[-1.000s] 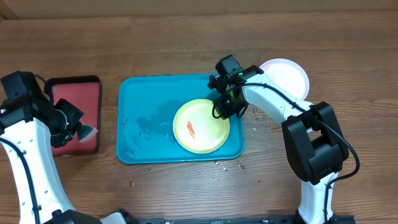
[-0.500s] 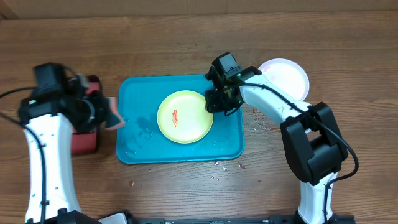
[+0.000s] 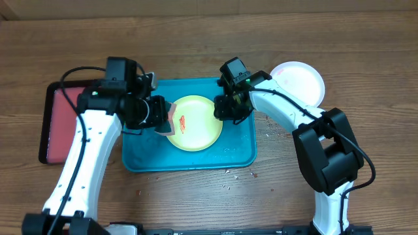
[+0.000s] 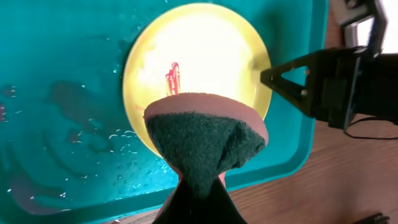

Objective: Clean dirty plates on tray and stack at the side
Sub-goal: 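Scrub the yellow plate with the left sponge while right gripper holds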

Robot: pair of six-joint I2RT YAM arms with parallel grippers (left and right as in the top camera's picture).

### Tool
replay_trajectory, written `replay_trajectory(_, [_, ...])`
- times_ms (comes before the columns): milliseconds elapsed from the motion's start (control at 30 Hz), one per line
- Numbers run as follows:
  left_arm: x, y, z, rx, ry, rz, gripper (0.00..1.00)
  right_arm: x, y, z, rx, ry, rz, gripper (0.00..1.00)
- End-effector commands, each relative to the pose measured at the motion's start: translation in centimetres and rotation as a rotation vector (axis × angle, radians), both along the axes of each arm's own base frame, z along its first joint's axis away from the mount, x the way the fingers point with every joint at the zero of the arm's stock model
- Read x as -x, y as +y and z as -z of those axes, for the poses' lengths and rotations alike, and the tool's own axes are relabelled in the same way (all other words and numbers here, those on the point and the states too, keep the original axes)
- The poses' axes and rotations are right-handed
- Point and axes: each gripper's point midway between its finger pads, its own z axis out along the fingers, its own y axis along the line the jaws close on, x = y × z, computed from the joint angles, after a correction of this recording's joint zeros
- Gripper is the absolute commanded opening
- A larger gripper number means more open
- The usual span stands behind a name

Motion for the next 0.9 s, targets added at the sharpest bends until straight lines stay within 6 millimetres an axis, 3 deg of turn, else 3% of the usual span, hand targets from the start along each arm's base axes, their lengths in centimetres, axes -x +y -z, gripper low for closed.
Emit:
replay_trajectory(0, [-0.3,-1.0,2.3,0.014,0.078,0.002,0.04,-0.1,-1.5,0.8,0.089,0.026,0.133,0.22])
replay_trajectory(100, [-0.9,-1.9,5.0,0.01,0.134,0.026,0.04,0.9,-2.6,1.2,0.145,0.077,0.184,0.38])
replay_trajectory(200, [-1.9,-3.6,6.7,0.016,0.134,0.056,0.04,1.3,-2.7,1.5,0.15,0.086,0.182,0.36])
replay_trajectory(333, [-3.2,-5.4,8.2,0.038,0.138,0.007,0.04,2.6,-2.1,3.0,0.137,0.103,0.181,0.25])
replay_trajectory(367, [-3.4,-5.8,8.7,0.039,0.142,0.009,0.04,2.7,-2.0,3.0,0.137,0.104,0.179,0.14])
replay_trajectory(433, [-3.5,-6.6,9.7,0.039,0.157,0.01,0.04,2.5,-1.9,3.0,0.133,0.097,0.179,0.04])
replay_trajectory(567, [-3.9,-9.4,13.6,0.027,0.189,0.017,0.04,2.2,-1.7,3.0,0.125,0.086,0.179,0.04])
replay_trajectory(600, [-4.4,-8.7,15.5,-0.041,0.193,-0.045,0.04,2.2,-1.7,3.0,0.125,0.085,0.179,0.04])
replay_trajectory(700, [-4.9,-5.6,17.7,-0.21,0.186,-0.135,0.04,2.2,-1.7,3.0,0.126,0.085,0.179,0.04])
replay_trajectory(867, [-4.5,2.6,16.8,-0.656,0.135,-0.201,0.04,2.0,-2.1,3.1,0.149,0.069,0.185,0.04])
